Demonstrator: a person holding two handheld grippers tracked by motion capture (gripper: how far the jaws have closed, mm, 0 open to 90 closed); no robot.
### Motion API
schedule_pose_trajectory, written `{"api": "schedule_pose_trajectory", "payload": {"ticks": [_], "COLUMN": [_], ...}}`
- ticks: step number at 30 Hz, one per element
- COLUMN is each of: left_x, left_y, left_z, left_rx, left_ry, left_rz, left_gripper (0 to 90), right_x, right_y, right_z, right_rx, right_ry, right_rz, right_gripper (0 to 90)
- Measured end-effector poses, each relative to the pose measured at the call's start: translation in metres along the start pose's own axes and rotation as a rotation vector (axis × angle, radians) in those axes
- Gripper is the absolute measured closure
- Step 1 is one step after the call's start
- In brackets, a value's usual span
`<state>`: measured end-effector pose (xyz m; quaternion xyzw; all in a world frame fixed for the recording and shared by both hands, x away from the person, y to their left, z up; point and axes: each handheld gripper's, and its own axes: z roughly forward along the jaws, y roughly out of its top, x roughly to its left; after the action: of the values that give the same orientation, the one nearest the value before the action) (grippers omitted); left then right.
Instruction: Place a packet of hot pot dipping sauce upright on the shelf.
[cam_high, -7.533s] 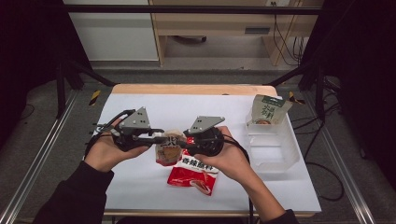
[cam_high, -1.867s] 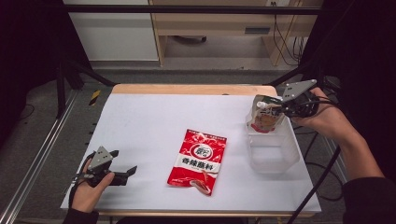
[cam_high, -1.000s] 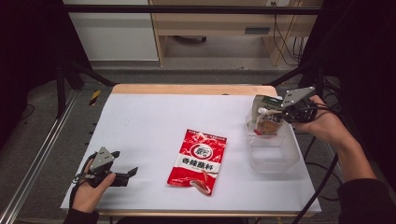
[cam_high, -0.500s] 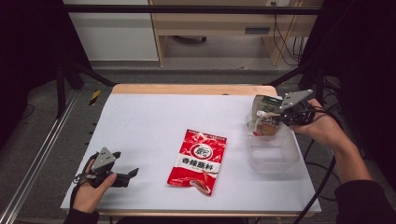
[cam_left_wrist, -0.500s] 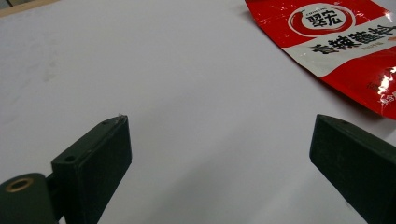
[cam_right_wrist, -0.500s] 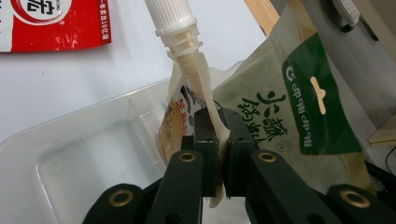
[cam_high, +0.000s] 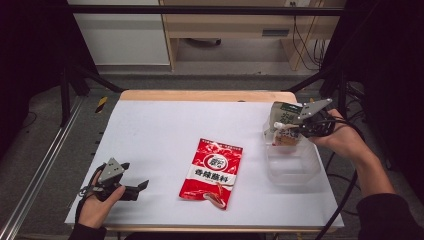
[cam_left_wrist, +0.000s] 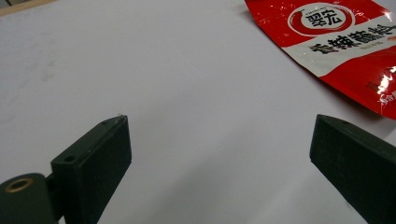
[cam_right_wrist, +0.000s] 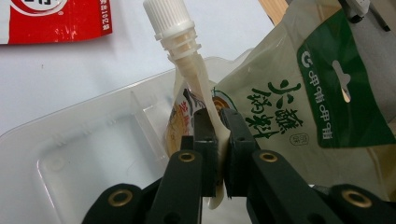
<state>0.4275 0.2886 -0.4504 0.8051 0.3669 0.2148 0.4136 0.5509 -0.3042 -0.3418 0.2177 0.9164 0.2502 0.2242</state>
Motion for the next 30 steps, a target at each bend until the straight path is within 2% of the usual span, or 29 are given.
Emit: {"api": "schedule_pose_trajectory", "payload": {"ticks": [11, 16, 21, 23, 25, 30], "left_x": [0.000, -0.001, -0.001, -0.001, 0.000, -0.001], "left_y": [0.000, 0.000, 0.000, 0.000, 0.000, 0.000], "left_z": [0.000, 0.000, 0.000, 0.000, 0.000, 0.000], "left_rx": [0.000, 0.001, 0.002, 0.002, 0.002, 0.005], "left_ry": [-0.001, -0.002, -0.001, -0.001, 0.000, -0.001], "left_rz": [-0.001, 0.001, 0.001, 0.002, 0.001, 0.005], "left_gripper": [5.3, 5.3, 5.3, 5.3, 5.3, 5.2], "right_x": [-0.001, -0.001, -0.001, 0.001, 0.004, 0.013], "right_y": [-0.003, -0.005, -0.005, -0.004, 0.000, 0.015], "right_z": [0.002, 0.001, -0.002, -0.005, -0.011, -0.033], "right_rx": [0.004, 0.009, 0.039, 0.030, 0.015, -0.044], "right_ry": [0.002, 0.006, -0.013, -0.027, -0.064, -0.140], "right_rz": [0.018, 0.041, 0.076, 0.107, 0.120, 0.134], "right_gripper": [85.6, 80.9, 57.0, 45.3, 35.6, 23.4]}}
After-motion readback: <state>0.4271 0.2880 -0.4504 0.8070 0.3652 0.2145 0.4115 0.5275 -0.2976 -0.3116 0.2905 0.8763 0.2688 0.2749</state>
